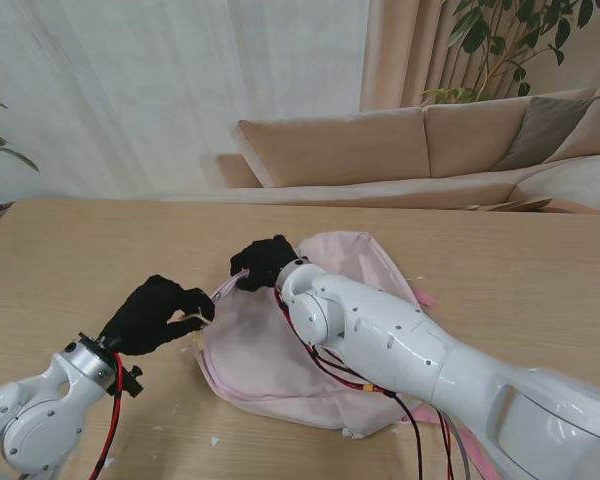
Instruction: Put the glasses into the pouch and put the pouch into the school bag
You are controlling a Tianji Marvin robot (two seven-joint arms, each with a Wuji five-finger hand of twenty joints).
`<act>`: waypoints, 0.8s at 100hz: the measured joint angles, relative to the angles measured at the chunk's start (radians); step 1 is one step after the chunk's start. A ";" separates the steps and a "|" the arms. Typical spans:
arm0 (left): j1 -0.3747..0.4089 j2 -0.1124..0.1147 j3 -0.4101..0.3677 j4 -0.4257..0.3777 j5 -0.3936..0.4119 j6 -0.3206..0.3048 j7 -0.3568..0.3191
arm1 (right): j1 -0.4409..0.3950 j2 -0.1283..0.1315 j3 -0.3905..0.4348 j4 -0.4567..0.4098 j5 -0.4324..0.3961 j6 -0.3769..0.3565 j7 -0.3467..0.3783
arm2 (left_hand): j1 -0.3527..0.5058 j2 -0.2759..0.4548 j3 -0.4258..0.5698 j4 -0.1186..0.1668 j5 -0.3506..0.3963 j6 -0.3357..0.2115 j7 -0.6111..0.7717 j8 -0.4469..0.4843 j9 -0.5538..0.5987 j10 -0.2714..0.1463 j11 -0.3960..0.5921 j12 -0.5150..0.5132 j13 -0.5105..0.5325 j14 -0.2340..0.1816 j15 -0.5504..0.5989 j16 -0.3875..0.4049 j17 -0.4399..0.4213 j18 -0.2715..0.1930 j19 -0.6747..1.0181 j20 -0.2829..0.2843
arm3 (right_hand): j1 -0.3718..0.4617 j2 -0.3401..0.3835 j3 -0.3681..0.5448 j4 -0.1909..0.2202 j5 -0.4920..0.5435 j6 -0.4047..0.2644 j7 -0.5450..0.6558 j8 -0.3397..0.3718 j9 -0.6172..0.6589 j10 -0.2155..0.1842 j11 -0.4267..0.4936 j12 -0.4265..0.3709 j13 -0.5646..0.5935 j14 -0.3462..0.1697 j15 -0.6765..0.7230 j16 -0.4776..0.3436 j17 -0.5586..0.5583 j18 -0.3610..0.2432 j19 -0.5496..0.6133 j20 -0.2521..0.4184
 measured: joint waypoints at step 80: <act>0.034 0.011 0.012 0.023 0.076 -0.006 -0.018 | -0.023 0.019 0.170 -0.063 0.171 0.279 0.073 | 0.000 0.000 0.002 0.000 0.000 0.000 -0.006 0.000 0.000 0.000 0.000 0.000 0.000 0.000 0.000 0.000 0.000 0.000 0.000 0.000 | 0.042 -0.008 0.078 -0.003 0.083 0.315 0.072 0.258 0.178 0.206 0.212 0.142 0.224 0.037 0.310 0.104 0.119 0.068 0.181 0.011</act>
